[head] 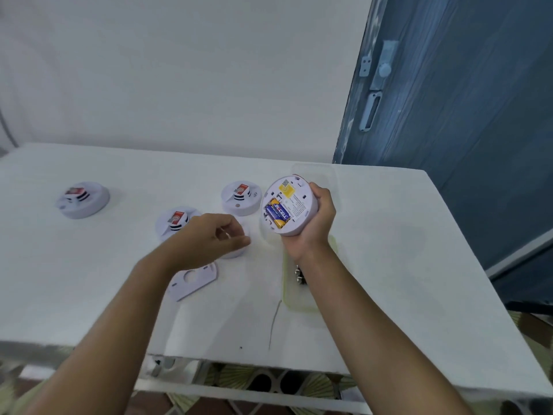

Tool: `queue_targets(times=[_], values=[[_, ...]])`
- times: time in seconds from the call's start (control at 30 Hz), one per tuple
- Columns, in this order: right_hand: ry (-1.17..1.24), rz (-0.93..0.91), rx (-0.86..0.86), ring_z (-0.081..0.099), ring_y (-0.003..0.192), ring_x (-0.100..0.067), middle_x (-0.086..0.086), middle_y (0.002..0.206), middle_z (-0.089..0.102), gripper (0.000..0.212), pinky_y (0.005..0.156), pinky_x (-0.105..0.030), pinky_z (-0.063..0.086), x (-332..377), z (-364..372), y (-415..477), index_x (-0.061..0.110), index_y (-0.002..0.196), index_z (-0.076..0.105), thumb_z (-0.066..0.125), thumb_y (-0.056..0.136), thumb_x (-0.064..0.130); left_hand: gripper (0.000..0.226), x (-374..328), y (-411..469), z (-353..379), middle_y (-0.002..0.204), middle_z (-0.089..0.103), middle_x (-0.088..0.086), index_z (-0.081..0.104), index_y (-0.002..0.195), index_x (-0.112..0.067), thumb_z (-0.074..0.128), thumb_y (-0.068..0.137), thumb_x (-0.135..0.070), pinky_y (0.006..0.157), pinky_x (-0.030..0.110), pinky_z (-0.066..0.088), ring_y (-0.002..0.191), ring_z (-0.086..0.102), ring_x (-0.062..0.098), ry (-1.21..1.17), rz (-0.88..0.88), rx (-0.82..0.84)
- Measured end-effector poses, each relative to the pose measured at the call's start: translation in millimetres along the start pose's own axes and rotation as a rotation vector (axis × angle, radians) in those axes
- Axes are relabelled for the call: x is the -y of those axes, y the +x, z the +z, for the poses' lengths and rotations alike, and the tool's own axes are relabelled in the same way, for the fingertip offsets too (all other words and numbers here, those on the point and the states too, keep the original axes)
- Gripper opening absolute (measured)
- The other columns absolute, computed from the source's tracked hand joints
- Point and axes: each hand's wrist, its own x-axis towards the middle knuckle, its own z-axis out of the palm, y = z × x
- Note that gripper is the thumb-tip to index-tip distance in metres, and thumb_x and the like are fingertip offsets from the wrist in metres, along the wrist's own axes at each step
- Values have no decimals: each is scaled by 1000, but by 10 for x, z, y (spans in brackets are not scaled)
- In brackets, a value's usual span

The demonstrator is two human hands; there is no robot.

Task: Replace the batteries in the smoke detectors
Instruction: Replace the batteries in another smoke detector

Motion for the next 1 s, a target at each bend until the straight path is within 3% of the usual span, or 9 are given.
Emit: queue_targets(times=[0.07,0.17,0.3,0.47,0.57,0.7,0.8,1.0], values=[[13,12,20,64,84,-22,-3,86,69,28,74,-31,50,-84,36,-14,18,93,69,46,93,34,21,200,-100,-51,87,64,-17,64,88,-34,75,78,-49,68,23,48,80,58,0,61,-71,28],[-7,42,31,65,87,-24,-8,94,68,30,76,-33,51,-239,101,-29,16,101,68,52,86,37,45,405,-232,-66,101,58,-16,60,102,-32,84,67,-48,73,20,44,92,55,6,151,-141,66],[-31,58,48,65,90,-26,-11,100,68,36,77,-33,51,-424,165,-25,16,103,69,57,79,40,70,588,-325,-33,113,53,-5,55,115,-27,87,59,-52,84,28,45,99,50,14,249,-202,61],[-35,75,64,63,92,-27,-13,103,67,37,76,-33,51,-531,181,-17,14,109,67,42,93,38,69,602,-380,-9,110,53,-6,53,122,-23,85,66,-47,75,21,40,98,52,14,207,-229,69],[-37,73,62,62,97,-28,-14,107,67,38,79,-35,52,-568,205,-28,14,110,67,42,94,38,63,604,-387,-2,105,52,-7,54,115,-25,86,65,-45,69,21,38,94,52,14,187,-226,44],[-33,76,55,62,100,-29,-15,110,66,38,81,-36,51,-584,202,-37,13,111,67,42,95,37,32,657,-414,11,91,59,-8,54,90,-28,80,75,-40,63,24,40,84,55,17,77,-185,7],[-31,78,53,63,96,-28,-13,104,69,39,80,-35,52,-574,181,-46,13,112,67,41,96,37,15,618,-437,-3,89,62,-6,57,90,-25,66,90,-37,66,26,42,82,58,19,-21,-138,-32],[-44,84,42,63,95,-28,-12,104,68,42,76,-34,52,-552,146,-39,14,117,65,41,95,40,18,472,-416,-43,99,65,8,59,106,-21,53,99,-36,71,35,48,85,61,25,-562,-79,-108]])
